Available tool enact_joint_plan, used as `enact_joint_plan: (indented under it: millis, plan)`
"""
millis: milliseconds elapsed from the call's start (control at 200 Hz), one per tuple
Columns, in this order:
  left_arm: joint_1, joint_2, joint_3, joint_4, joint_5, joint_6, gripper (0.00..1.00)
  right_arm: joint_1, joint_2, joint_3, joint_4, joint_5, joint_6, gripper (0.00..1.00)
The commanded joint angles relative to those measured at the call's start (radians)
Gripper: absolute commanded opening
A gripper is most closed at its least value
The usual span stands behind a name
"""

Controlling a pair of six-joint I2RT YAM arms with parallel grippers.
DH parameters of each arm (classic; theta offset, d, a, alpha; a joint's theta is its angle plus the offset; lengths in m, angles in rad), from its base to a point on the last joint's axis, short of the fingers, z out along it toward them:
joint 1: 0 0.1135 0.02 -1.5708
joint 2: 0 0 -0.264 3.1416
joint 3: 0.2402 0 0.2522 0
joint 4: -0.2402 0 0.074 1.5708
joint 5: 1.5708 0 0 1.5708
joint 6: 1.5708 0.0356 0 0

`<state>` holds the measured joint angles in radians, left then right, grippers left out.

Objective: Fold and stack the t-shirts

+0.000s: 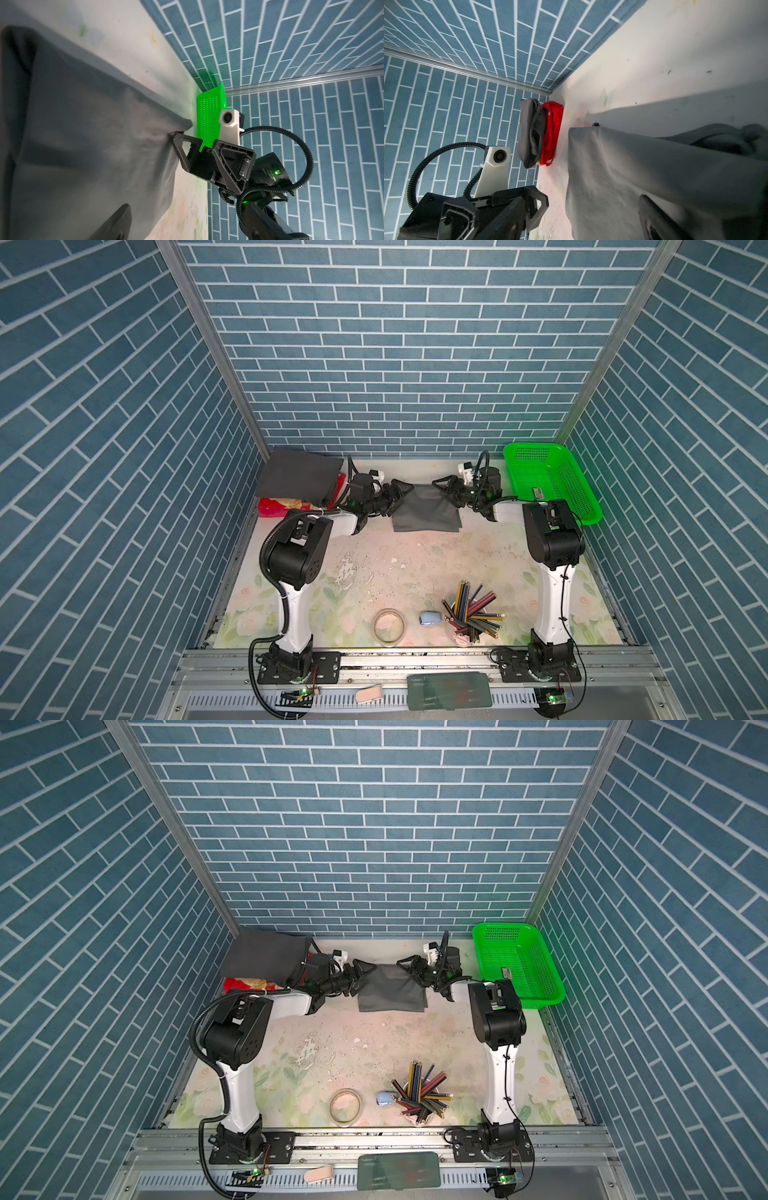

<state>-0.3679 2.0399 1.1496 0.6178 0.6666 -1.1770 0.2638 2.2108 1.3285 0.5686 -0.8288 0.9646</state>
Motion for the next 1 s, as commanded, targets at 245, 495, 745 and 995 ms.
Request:
enact_joint_plan:
  millis: [245,495,745,995]
  plan:
    - [0.006,0.103,-0.099,0.048,-0.001,-0.003,0.87,-0.021,0.181,0.206,-0.035,-0.006,0.017,0.87]
    - [0.022,0.109,-0.136,0.016,-0.005,0.037,0.87,-0.068,0.278,0.33,-0.123,0.008,-0.027,0.87]
    - [0.022,0.073,-0.086,-0.072,-0.015,0.105,0.87,-0.078,0.219,0.402,-0.232,-0.029,-0.113,0.87]
    - [0.021,-0.055,0.023,-0.31,-0.136,0.301,0.87,-0.071,-0.026,0.19,-0.199,-0.006,-0.111,0.89]
